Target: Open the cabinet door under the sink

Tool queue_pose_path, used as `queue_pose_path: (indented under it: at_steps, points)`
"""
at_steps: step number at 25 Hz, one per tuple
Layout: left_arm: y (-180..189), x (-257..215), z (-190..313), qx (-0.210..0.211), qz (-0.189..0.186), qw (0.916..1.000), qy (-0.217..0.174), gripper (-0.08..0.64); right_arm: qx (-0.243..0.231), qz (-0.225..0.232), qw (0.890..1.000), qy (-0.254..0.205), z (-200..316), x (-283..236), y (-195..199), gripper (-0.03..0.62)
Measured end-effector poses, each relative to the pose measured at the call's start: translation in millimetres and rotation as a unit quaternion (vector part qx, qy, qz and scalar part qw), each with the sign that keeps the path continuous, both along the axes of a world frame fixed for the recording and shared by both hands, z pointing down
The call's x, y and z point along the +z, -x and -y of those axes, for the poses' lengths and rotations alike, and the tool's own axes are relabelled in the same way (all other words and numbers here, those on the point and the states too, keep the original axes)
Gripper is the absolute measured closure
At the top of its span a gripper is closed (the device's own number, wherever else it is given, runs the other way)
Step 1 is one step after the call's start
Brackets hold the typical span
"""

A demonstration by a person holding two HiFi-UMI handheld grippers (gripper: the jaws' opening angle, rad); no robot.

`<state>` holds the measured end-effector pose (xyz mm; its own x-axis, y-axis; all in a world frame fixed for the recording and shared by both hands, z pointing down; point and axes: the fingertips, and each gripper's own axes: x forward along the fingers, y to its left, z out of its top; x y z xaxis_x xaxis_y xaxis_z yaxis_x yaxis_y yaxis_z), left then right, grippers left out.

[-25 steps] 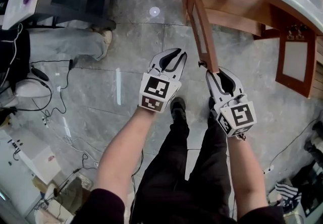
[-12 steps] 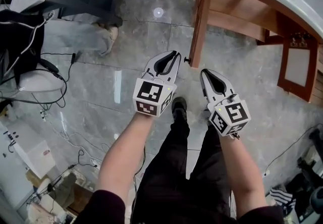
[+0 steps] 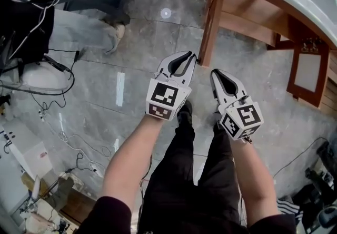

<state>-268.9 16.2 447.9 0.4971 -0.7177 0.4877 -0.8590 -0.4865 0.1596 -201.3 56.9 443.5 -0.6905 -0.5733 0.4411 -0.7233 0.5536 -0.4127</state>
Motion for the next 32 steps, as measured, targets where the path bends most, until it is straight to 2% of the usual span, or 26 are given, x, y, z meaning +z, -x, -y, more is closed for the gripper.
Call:
queue_pose_path:
  at_steps: [5, 12, 16, 20, 27, 32]
  points:
    - [-17.8, -12.7, -3.2, 0.012, 0.006, 0.9997, 0.020, 0.525, -0.005, -0.018, 1.000, 0.000, -5.8, -22.7, -18.4, 0.563]
    - [-23.2, -53.5, -14.9, -0.013, 0.027, 0.9984, 0.048, 0.526, -0.011, -0.022, 1.000, 0.009, -15.1, -68.9, -55.1, 0.563]
    - [-30.0, -96.7, -16.6, -0.049, 0.028, 0.9969, 0.056, 0.526, -0.034, -0.017, 0.999, 0.000, -13.9, -115.1, -80.6, 0.565]
    - [-46.2, -155.9, -11.6, -0.087, 0.002, 0.9947, 0.055, 0.526, -0.040, -0.029, 0.999, -0.017, -0.5, -161.0, -121.5, 0.575]
    - [-91.8, -239.7, -21.2, -0.105, -0.015, 0.9933, 0.046, 0.526, -0.027, -0.032, 0.998, -0.037, 3.6, -222.1, -201.4, 0.578]
    - [-137.6, -281.3, -17.1, -0.106, -0.004, 0.9939, 0.030, 0.526, -0.007, -0.017, 0.999, -0.051, 7.0, -261.4, -260.8, 0.578]
